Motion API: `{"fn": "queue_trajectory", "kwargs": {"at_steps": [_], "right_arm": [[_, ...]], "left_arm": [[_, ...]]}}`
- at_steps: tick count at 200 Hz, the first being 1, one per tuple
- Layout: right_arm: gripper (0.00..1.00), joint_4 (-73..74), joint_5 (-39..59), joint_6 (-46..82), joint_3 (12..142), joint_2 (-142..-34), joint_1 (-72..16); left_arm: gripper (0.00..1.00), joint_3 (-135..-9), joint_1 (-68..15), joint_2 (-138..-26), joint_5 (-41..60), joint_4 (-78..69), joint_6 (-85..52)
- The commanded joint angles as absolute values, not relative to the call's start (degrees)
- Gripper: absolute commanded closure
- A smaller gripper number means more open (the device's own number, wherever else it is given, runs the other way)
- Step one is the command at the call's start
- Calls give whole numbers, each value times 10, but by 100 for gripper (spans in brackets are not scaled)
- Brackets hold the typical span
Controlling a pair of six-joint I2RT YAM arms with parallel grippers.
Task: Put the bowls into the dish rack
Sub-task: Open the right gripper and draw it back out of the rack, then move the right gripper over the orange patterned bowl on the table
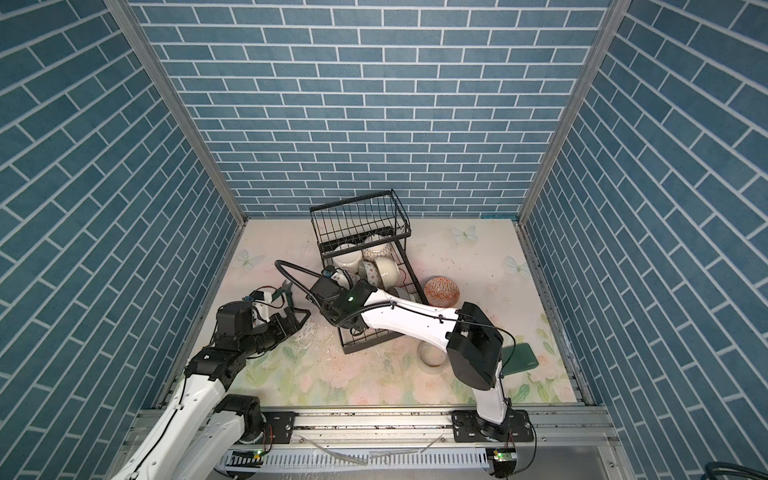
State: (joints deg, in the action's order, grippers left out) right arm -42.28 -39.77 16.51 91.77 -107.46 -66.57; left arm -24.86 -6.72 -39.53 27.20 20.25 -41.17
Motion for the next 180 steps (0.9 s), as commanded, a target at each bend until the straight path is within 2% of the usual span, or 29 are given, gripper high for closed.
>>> {"fn": "queue_trajectory", "kwargs": {"at_steps": [1, 65, 129, 180], "right_arm": [[40, -450, -379, 230, 892, -1027, -649], [44, -450, -314, 293, 803, -925, -558], [45, -437, -268, 327, 705, -839, -439], [46, -403, -205, 338, 634, -811, -337]], "left_arm": [[0, -266, -65, -394, 287, 202, -401], [0, -244, -88, -388, 287, 172, -435], [0, -239, -171, -442, 253, 99, -458], [0, -245, -228, -493, 227, 57, -467]]}}
